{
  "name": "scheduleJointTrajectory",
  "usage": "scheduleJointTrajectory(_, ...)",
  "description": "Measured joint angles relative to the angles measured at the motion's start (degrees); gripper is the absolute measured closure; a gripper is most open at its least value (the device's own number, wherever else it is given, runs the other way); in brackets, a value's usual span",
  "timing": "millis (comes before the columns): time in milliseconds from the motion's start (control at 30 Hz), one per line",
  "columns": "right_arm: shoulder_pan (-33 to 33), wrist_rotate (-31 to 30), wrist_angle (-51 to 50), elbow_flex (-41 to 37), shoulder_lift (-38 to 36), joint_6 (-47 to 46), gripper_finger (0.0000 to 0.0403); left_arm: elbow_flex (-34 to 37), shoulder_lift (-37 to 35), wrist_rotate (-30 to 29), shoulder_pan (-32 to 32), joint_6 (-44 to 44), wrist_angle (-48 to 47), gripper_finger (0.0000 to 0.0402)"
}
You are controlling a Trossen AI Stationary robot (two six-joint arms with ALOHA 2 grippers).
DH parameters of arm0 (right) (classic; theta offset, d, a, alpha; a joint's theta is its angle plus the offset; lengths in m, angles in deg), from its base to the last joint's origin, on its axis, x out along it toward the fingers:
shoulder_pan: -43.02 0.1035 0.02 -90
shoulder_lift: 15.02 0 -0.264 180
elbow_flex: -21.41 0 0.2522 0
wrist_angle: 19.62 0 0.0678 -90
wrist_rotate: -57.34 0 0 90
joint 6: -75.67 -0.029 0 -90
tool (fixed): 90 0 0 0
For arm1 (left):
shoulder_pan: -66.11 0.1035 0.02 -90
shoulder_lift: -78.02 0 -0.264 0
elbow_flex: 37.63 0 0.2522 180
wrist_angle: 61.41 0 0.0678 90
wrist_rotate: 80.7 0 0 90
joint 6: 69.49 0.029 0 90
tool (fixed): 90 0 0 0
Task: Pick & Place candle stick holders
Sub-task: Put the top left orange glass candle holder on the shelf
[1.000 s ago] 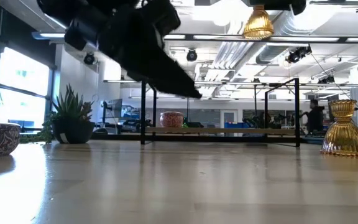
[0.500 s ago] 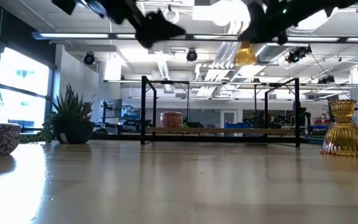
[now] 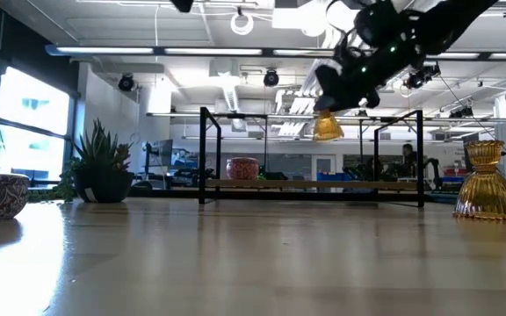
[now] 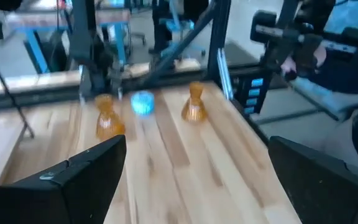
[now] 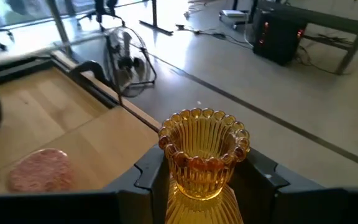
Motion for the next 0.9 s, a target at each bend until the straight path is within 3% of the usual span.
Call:
scheduleJointTrajectory(367, -1.0, -3.3, 6.9, 0.0, 9.7, -7.2, 0.0277, 0.0, -0.7, -1.0, 0.0, 0.0, -1.6, 0.0016)
scheduleJointTrajectory(900, -1.0, -10.4, 12.7, 0.0, 17.3, -7.5, 0.0277, 0.0, -0.7, 0.7, 0.0, 0.0, -2.8, 0.0016)
